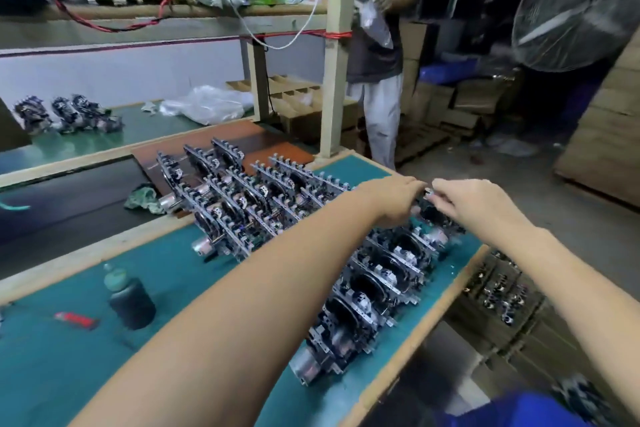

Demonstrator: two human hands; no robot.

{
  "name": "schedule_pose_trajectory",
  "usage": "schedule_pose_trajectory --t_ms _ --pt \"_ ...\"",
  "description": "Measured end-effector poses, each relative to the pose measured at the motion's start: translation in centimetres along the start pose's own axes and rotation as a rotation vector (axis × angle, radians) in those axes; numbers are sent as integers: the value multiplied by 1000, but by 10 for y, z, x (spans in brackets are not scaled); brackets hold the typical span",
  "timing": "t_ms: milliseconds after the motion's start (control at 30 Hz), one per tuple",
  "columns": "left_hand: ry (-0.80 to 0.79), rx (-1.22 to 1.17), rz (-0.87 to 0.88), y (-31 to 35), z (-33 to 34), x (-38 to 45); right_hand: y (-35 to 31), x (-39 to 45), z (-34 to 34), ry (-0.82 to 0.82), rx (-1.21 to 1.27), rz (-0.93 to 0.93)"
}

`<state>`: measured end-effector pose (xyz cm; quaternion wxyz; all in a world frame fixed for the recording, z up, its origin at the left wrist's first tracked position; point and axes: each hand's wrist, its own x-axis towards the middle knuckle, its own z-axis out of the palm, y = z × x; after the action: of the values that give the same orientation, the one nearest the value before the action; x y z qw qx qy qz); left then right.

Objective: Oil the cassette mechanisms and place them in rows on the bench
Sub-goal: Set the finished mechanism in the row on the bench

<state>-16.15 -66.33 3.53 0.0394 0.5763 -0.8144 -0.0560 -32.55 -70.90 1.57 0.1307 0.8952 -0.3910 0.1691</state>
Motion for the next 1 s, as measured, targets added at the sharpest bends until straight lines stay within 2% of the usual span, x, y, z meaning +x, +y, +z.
schedule_pose_trajectory --t_ms 67,233,333,400,500,600,667,800,900,1000 --pt "-13 -15 -35 -3 13 1 -1 -3 12 -89 37 18" --pt "40 -42 -71 -10 29 -6 -9 -1 20 -101 145 -1" --pt "22 -17 -75 -8 31 -7 -11 4 13 -194 137 44" --pt "-32 0 -78 -7 28 -7 -14 8 8 -248 3 64" --pt "-45 12 -67 -6 21 -11 -21 14 2 -219 -353 69" --pt "43 31 -72 -2 14 -30 -36 12 -13 -103 -395 102" --pt "150 29 -107 -3 3 -53 -58 9 -28 -42 -302 74" --pt "394 -21 -160 -16 -13 -132 -131 -9 -60 68 131 -21" --pt "498 -97 -250 -25 -13 -221 -201 -27 -75 28 415 -154" --pt "501 -132 -404 -31 0 -307 -268 -40 -73 -67 558 -299"
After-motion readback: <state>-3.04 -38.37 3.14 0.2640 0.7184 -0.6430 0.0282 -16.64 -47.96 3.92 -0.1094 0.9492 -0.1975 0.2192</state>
